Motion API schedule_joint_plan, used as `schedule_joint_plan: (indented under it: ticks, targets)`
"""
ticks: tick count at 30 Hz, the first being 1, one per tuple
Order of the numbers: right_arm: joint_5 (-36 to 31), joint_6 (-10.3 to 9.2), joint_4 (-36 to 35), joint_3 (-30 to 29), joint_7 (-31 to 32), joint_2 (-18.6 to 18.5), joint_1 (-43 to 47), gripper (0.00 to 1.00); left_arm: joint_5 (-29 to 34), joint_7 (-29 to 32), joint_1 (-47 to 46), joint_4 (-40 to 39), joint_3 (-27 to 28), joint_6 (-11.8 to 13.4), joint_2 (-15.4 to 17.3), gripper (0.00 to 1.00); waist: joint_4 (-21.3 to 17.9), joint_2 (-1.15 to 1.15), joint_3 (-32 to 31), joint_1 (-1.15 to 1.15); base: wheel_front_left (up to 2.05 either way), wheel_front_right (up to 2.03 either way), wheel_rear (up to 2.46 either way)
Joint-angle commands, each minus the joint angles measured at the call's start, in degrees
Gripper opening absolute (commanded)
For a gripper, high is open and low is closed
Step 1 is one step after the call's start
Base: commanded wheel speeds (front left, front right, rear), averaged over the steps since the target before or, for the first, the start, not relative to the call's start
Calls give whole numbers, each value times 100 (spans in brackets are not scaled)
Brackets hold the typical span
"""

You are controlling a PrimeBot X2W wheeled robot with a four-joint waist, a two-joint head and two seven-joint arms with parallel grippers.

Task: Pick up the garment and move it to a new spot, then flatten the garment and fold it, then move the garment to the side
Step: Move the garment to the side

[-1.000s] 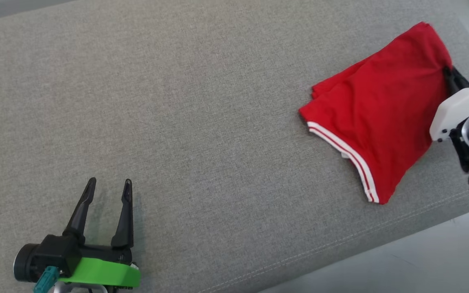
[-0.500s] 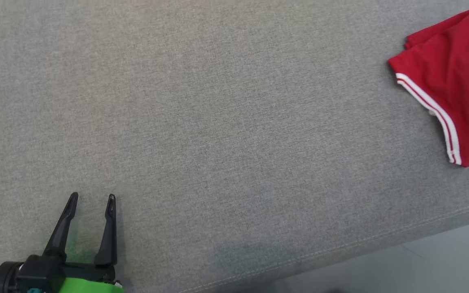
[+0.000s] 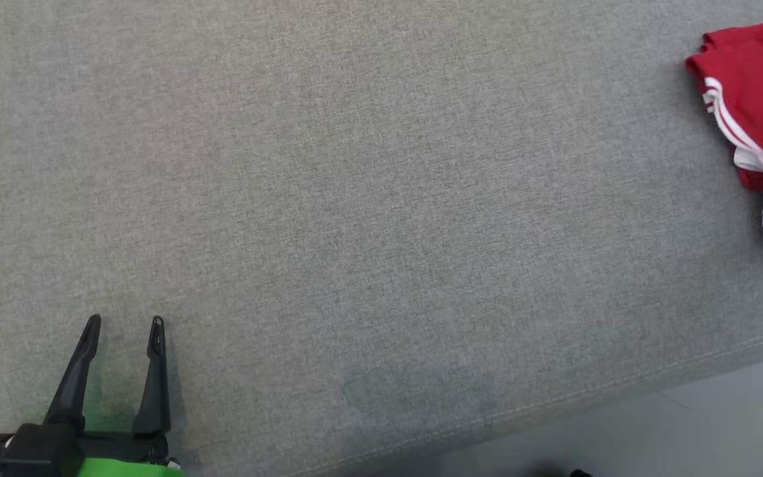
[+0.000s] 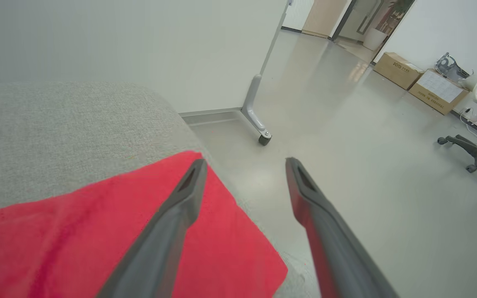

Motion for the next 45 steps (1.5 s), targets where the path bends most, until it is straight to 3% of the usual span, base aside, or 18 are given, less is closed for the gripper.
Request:
schedule_joint_plan:
  ticks: [1,5,11,18,22,33,45]
  targets:
    - [-187,-10,-219,-59,-15,122,59,100,5,0,-91,-10,36,10,-47,100,-44,48,-39,0,0,0,0]
    - [-358,-10,-782,92,-14,432,160,100,-29,0,-152,54,51,9,-185,100,-85,48,-217,0,0,0,0]
    - [134,-10,-2083,815,-15,931,777,100,-143,0,-278,313,86,6,-395,100,-48,48,-688,0,0,0,0]
    - [839,-10,-3553,1880,-14,1118,2171,100,-262,0,-49,676,280,4,-587,100,108,48,-1583,0,0,0,0]
    - [1231,-10,-4170,2148,-15,1215,2981,100,-292,0,122,792,388,2,-617,100,220,48,-2057,0,0,0,0]
    - [1681,-10,-4541,3204,-15,1692,4955,100,-259,0,215,1157,335,1,-642,100,663,48,-2718,0,0,0,0]
    - [1906,-10,-4539,3975,-15,1887,5753,100,-354,0,108,1537,423,0,-644,100,1055,48,-2871,0,0,0,0]
